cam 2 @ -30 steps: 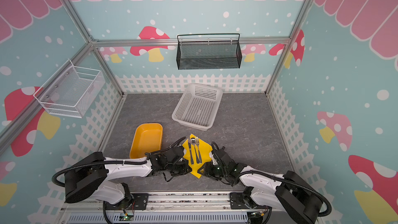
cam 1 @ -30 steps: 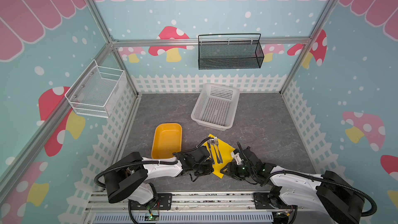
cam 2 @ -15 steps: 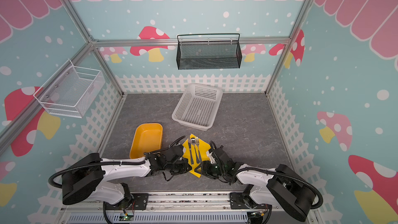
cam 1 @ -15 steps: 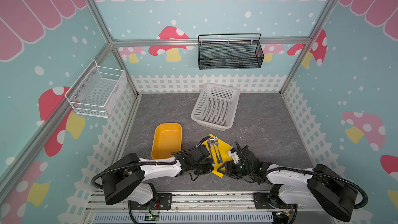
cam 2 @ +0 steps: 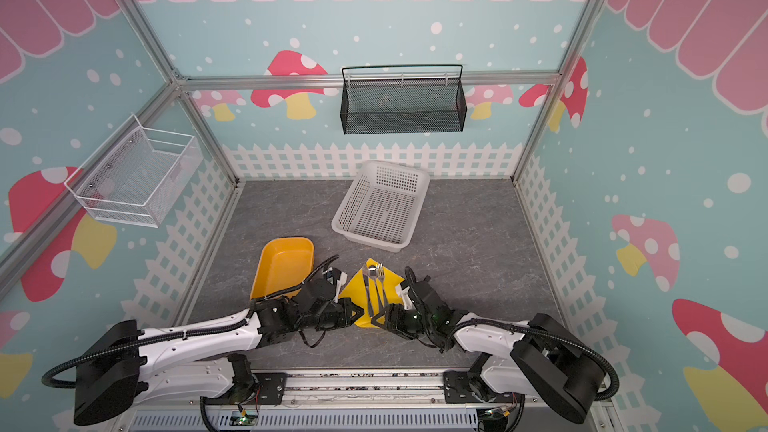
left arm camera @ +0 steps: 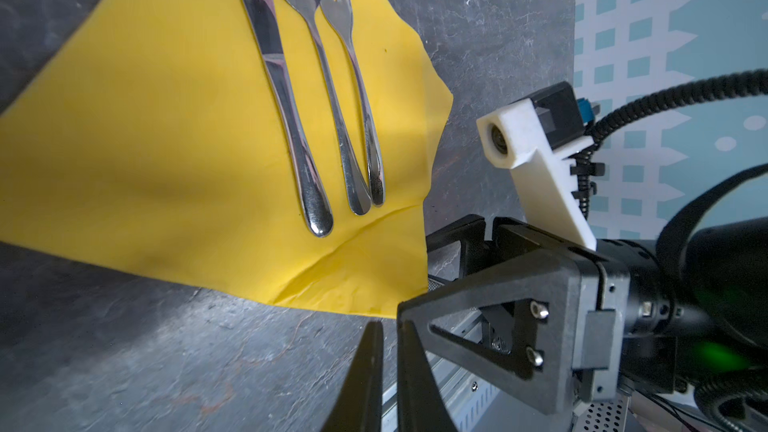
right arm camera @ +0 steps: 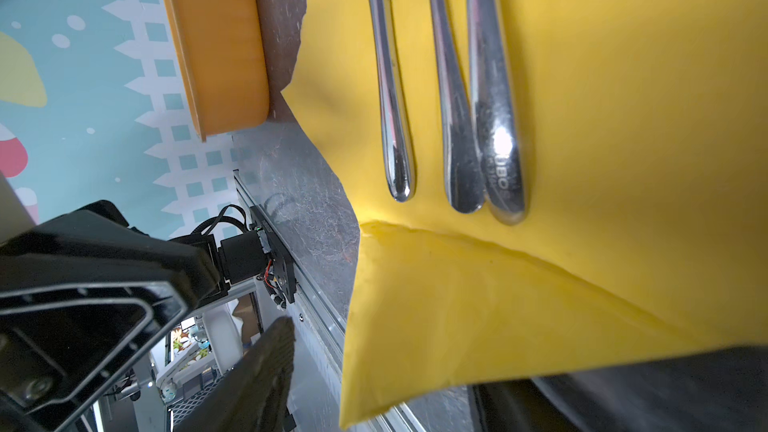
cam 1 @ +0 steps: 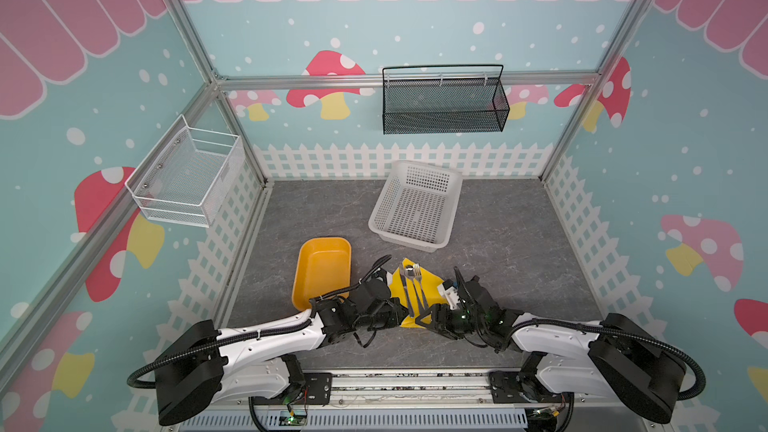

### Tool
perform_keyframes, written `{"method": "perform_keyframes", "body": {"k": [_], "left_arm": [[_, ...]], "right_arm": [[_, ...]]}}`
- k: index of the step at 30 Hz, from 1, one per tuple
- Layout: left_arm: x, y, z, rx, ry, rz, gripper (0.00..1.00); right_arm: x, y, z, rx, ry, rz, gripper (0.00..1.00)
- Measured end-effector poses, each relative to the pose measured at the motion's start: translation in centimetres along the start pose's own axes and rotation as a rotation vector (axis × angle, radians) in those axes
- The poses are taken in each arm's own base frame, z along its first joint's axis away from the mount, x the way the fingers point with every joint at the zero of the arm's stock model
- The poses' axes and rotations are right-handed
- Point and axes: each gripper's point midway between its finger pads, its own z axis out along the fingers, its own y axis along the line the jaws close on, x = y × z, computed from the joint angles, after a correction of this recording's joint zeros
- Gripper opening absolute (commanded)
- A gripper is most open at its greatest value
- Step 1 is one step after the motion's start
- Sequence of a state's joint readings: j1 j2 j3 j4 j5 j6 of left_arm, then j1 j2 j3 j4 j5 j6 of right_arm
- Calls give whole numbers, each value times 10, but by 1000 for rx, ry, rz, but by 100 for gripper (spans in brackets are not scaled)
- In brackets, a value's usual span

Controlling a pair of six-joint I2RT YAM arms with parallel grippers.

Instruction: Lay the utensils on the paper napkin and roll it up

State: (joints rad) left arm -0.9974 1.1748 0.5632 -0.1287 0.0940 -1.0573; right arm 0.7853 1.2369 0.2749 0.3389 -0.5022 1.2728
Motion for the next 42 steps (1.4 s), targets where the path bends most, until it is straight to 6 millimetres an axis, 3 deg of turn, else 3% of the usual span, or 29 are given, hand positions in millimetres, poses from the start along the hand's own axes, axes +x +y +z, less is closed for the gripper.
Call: {"method": "perform_keyframes", "body": {"k": [7, 16, 35, 42], "left_arm": [[2, 0, -4, 3, 12, 39, 14], [13, -2, 2, 20, 71, 42, 14], [19, 0, 46, -21, 141, 30, 10], [18, 8, 53, -56, 132, -12, 10]], "right_arm": [[-9, 6, -2, -19, -21, 3, 70], [-22, 16, -1, -57, -49, -10, 63], [-37, 10, 4, -60, -28, -56, 58], [-40, 5, 4, -40, -41, -60, 49]]}}
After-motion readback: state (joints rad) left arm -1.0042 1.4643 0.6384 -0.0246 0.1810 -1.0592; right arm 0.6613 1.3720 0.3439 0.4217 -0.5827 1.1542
